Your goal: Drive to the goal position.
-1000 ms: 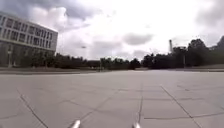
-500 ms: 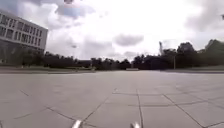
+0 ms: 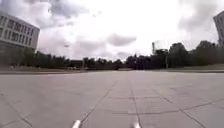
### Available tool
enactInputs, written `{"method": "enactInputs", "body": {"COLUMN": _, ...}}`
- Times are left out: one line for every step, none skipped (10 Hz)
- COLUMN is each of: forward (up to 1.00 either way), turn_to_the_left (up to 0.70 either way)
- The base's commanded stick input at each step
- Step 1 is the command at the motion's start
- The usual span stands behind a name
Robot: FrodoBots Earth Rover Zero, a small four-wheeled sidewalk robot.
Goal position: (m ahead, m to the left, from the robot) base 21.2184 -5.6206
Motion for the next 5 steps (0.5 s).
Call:
{"method": "enactInputs", "body": {"forward": 0.7, "turn_to_the_left": 0.0}}
{"method": "enactInputs", "body": {"forward": 0.7, "turn_to_the_left": 0.0}}
{"method": "enactInputs", "body": {"forward": 0.7, "turn_to_the_left": 0.0}}
{"method": "enactInputs", "body": {"forward": 0.7, "turn_to_the_left": 0.0}}
{"method": "enactInputs", "body": {"forward": 0.7, "turn_to_the_left": 0.0}}
